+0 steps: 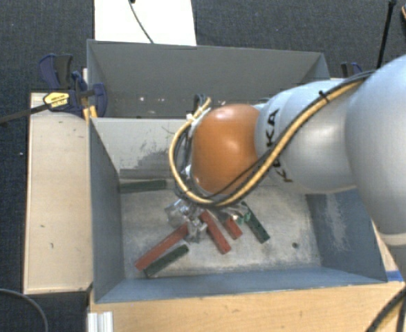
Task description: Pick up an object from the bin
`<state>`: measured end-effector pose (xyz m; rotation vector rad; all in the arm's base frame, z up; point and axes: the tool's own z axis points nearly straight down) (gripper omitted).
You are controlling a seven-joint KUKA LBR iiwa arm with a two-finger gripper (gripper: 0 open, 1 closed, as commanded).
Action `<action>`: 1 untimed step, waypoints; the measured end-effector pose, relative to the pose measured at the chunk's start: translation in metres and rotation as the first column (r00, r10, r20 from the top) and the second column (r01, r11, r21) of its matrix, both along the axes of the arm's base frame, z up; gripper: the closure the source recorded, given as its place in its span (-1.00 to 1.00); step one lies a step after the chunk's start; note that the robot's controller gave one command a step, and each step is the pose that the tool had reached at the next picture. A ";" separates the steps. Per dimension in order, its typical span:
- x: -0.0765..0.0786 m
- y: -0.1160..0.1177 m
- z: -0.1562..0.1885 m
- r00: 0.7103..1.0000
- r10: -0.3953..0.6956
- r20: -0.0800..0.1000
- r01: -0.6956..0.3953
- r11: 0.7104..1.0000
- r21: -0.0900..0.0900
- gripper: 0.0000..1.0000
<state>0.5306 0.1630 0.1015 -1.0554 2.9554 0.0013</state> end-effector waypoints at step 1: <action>-0.001 0.000 0.009 1.000 0.000 -0.003 0.000 1.000 -0.001 1.00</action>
Offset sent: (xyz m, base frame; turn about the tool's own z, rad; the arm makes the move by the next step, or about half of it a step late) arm 0.0000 -0.0002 0.0850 0.0000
